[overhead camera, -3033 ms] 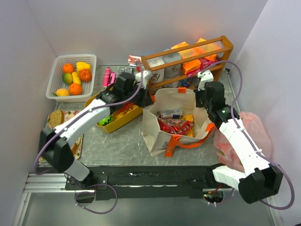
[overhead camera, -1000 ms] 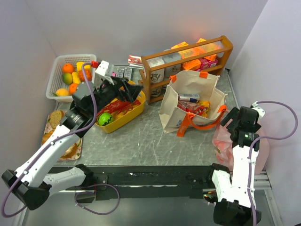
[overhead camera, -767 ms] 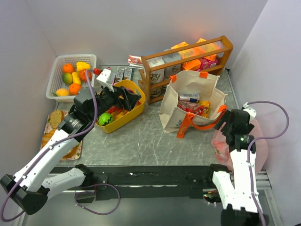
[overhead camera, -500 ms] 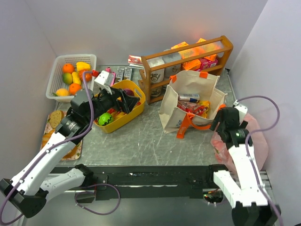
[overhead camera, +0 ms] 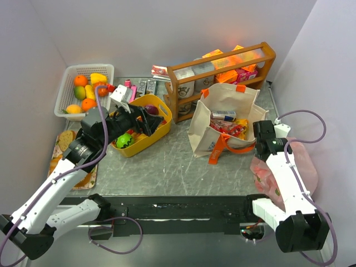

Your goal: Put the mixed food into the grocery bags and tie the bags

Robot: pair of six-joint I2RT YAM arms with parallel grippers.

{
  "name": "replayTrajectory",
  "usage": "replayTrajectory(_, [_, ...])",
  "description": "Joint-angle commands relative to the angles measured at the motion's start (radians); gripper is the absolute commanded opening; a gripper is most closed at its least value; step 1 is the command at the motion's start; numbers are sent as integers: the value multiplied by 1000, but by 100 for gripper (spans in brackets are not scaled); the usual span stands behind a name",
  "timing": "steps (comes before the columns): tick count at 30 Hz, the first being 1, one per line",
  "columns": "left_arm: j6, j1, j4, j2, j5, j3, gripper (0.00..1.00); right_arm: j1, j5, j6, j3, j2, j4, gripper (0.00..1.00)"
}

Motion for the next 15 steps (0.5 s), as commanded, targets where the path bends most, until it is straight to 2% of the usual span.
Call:
replayTrajectory(1, [20, 3, -18, -23, 19, 8, 96, 7, 100, 51, 71, -61, -76, 33])
replayTrajectory(2, [20, 5, -21, -27, 18, 8, 96, 10, 120, 33, 119, -88, -90, 19])
replayTrajectory(4, [23, 3, -30, -35, 22, 6, 96, 7, 118, -2, 183, -166, -99, 0])
replayTrajectory(8, [14, 6, -47, -46, 57, 28, 96, 10, 42, -104, 423, -281, -44, 0])
replayTrajectory(12, [3, 8, -74, -43, 84, 69, 96, 9, 48, -179, 659, -244, 10, 0])
replayTrajectory(15, [-6, 11, -84, -44, 88, 92, 96, 9, -42, -251, 781, -211, 123, 0])
